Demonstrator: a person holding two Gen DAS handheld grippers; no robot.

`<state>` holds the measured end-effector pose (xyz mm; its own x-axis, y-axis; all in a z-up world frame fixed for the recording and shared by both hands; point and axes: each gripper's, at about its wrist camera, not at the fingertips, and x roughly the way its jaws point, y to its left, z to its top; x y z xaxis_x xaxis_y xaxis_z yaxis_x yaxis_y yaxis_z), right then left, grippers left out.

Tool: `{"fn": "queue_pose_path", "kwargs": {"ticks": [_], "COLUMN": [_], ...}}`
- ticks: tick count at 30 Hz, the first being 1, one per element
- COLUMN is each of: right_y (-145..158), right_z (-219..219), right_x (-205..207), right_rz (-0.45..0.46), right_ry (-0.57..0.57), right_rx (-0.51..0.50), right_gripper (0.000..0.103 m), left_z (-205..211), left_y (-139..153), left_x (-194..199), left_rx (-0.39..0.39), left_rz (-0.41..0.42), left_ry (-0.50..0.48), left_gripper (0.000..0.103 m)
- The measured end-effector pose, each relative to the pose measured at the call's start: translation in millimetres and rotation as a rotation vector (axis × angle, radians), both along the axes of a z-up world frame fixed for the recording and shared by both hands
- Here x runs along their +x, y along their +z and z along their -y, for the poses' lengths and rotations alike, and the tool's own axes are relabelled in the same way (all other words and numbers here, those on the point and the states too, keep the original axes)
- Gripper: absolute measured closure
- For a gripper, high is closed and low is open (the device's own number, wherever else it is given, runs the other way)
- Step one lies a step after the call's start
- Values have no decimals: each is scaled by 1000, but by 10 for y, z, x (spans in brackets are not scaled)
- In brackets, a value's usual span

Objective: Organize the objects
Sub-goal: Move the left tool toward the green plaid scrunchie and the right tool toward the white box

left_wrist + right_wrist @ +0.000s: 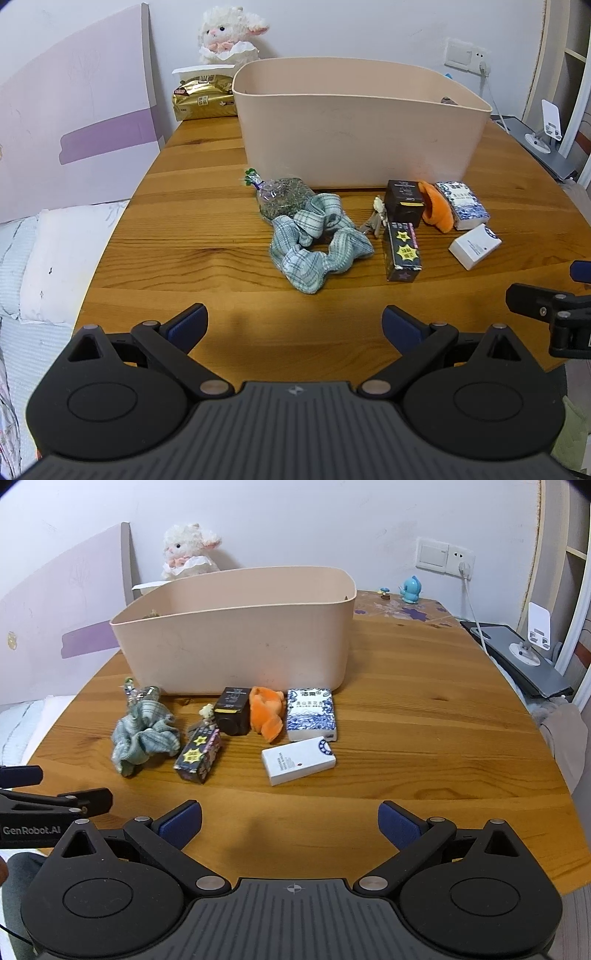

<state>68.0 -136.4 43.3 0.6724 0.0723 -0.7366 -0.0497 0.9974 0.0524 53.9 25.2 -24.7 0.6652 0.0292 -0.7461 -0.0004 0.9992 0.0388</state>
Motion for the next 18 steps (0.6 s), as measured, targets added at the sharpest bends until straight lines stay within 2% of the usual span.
{"fn": "queue_pose_path", "kwargs": {"ticks": [10, 18], "right_y": [-156, -339], "right_z": [77, 56], "right_x": [320, 637], "right_rz": [14, -36], "right_ry": [22, 55], "right_rx": [-11, -32], "right_gripper": [1, 6], "left_z": [-88, -121], "left_y": [-158, -306], "left_x": [386, 677], "left_rx": [-48, -56], "left_rz": [-28, -60], "left_ry": [-20, -33], "left_gripper": [2, 3]}}
